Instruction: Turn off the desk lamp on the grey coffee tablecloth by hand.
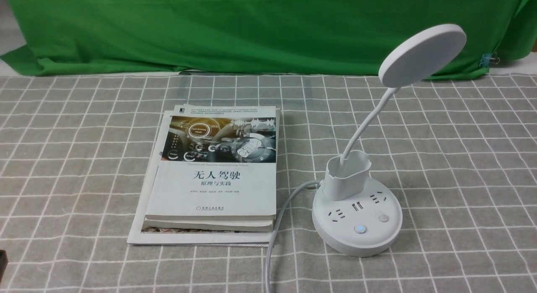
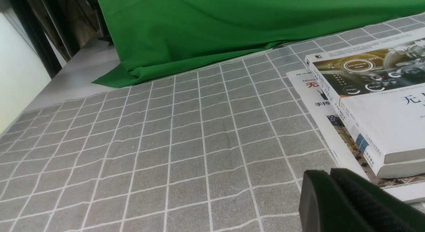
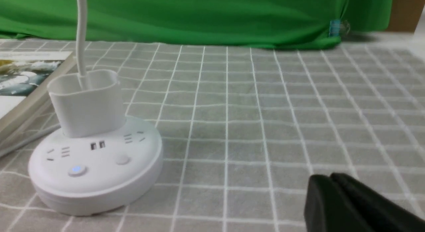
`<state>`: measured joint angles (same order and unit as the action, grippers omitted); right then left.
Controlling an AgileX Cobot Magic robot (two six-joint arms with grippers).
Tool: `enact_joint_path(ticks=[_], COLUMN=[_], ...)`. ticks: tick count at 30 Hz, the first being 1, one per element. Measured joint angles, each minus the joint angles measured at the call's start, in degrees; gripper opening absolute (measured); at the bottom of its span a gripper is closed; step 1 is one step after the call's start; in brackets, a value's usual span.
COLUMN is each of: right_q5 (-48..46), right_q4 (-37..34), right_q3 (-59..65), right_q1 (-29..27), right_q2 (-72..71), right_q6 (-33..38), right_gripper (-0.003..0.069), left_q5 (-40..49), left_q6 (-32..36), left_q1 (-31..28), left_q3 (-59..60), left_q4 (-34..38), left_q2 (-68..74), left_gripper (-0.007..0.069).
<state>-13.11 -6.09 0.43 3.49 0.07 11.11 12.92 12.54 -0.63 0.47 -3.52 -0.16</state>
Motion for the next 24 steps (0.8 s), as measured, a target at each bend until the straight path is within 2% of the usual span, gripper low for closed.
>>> enact_joint_path(ticks=[7,13,24], right_q5=[-1.3,-1.4,-1.4], right_q4=[0.0,0.0,0.0], right_q3=[0.0,0.0,0.0], right_q1=[0.0,0.0,0.0], right_q2=[0.0,0.0,0.0], right_q6=[-2.4,6.2,4.8], right_gripper=[0.0059,0.0059,0.0059], left_q5=[0.0,0.0,0.0], left_q6=[0.0,0.0,0.0], left_q1=[0.0,0.0,0.0], left_q3=[0.0,0.0,0.0], left_q4=[0.0,0.0,0.0], left_q2=[0.0,0.0,0.0], left_gripper=[0.0019,0.0019,0.0019])
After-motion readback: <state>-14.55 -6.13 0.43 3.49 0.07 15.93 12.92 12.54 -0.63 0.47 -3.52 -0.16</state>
